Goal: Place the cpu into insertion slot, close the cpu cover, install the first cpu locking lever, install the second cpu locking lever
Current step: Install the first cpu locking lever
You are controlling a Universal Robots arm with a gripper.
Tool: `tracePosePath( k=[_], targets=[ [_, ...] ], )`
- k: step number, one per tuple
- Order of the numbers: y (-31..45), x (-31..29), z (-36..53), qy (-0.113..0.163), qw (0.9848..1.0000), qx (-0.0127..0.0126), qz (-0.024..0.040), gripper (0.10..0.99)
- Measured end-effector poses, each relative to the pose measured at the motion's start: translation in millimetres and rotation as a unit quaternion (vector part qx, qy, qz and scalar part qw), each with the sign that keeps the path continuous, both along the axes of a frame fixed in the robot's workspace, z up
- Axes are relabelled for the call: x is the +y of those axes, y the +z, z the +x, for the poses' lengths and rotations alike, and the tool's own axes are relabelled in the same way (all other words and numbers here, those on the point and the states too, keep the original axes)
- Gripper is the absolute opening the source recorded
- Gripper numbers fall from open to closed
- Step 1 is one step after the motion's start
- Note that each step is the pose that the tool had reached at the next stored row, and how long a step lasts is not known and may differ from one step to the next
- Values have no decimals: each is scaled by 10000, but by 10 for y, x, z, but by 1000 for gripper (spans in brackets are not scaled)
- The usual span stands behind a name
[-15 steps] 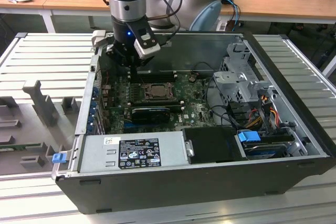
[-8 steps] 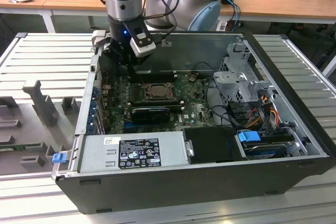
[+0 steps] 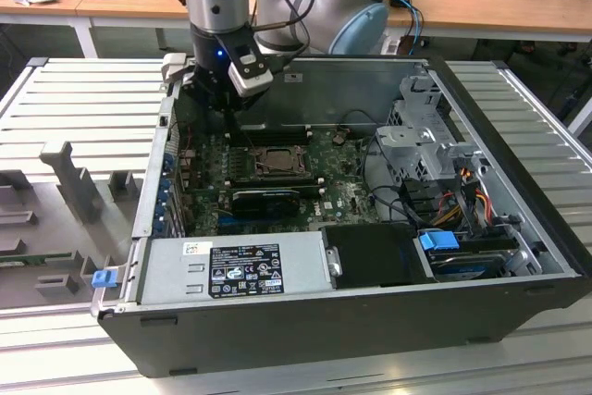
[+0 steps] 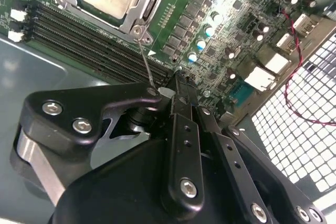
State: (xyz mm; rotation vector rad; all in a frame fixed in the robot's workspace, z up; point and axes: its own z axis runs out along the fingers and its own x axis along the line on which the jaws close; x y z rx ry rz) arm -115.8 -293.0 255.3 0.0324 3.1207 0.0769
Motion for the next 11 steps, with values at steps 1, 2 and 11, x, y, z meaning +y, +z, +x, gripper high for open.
tracePosePath(
  k=[1, 2, 11],
  targets=[
    [0, 7, 2, 2, 10000, 0, 0, 106],
    [0, 12, 5, 5, 10000, 0, 0, 106],
    [-1, 20, 152, 9, 10000, 3, 0, 106]
  ],
)
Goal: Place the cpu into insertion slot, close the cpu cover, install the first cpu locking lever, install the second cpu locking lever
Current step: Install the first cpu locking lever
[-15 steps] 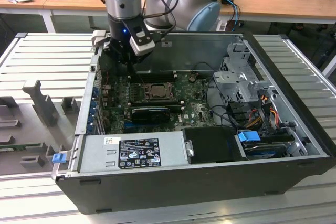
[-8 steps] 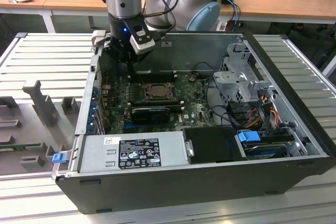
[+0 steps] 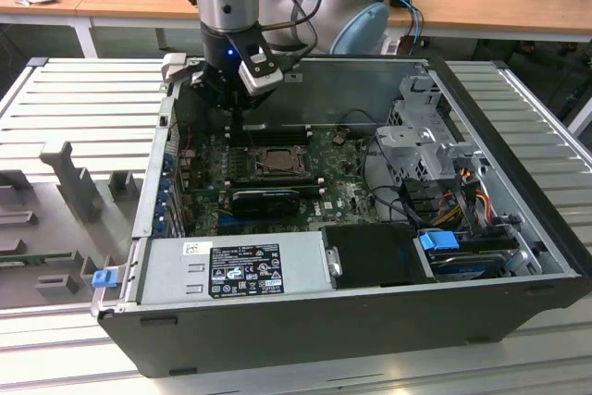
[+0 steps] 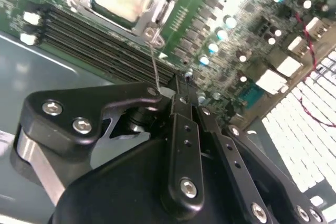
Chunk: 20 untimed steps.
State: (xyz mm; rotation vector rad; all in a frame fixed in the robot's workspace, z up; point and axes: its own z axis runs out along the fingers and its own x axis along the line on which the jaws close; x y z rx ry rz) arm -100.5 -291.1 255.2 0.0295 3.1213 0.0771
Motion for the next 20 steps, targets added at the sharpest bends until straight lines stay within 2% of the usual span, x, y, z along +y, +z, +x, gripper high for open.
tracePosePath(
  k=[4, 6, 11, 12, 13, 14, 15, 19, 20],
  targets=[
    [-1, 0, 133, 0, 10000, 7, 0, 106],
    [-3, 0, 236, 0, 10000, 11, -1, 106],
    [-6, 0, 424, 0, 10000, 24, 0, 106],
    [-7, 0, 494, 0, 10000, 32, 3, 106],
    [-10, -1, 538, 0, 10000, 38, 66, 106],
    [-13, 0, 553, 2, 9999, 40, 133, 106],
    [-40, 0, 554, 1, 9999, 39, 153, 106],
    [-142, 0, 565, 1, 9999, 40, 154, 106],
    [-190, 8, 573, 0, 9999, 39, 154, 106]
  ],
)
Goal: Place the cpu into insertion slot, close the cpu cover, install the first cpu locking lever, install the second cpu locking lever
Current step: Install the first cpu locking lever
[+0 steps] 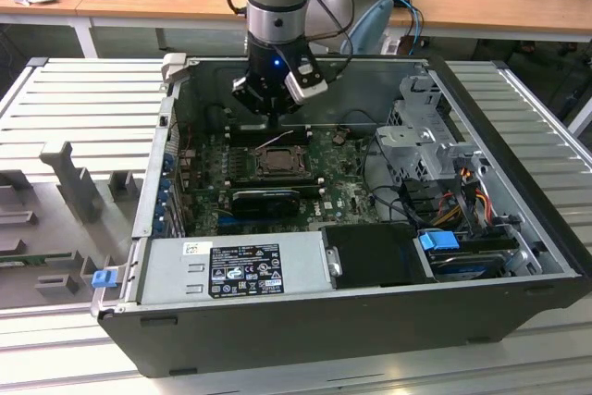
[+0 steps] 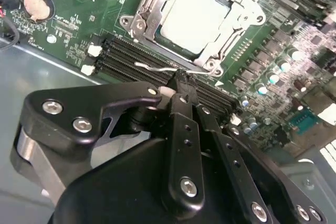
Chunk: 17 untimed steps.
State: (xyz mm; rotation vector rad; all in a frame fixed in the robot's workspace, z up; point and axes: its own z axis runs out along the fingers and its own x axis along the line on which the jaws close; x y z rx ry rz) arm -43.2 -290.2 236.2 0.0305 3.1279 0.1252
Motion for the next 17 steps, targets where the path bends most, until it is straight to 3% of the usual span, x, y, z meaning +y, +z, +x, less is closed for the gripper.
tracePosePath(
  k=[5, 17],
  targets=[
    [-72, 67, 63, 84, 10000, 0, 6, 106],
    [-139, 76, 163, 157, 9999, 0, 6, 106]
  ],
)
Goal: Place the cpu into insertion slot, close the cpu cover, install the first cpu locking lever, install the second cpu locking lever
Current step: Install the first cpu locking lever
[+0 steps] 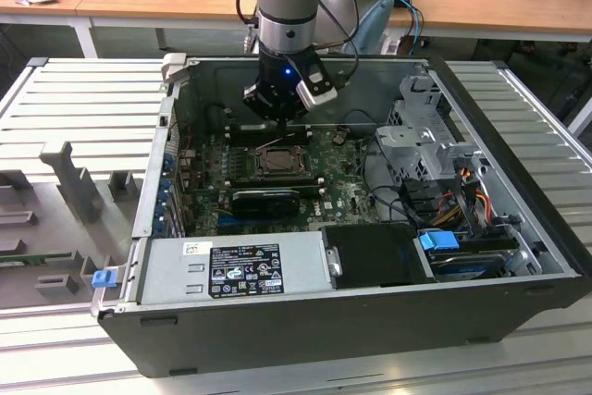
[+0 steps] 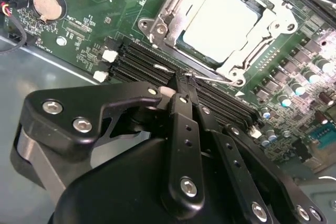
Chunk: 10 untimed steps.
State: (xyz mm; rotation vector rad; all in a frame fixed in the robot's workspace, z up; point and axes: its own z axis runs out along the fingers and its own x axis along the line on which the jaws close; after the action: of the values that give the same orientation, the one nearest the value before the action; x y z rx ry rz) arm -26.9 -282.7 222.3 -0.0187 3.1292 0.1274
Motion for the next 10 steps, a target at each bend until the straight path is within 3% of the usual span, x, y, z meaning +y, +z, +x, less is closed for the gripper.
tracePosePath(
  k=[10],
  targets=[
    [-90, 0, 70, 15, 10000, 0, -1, 106]
  ],
)
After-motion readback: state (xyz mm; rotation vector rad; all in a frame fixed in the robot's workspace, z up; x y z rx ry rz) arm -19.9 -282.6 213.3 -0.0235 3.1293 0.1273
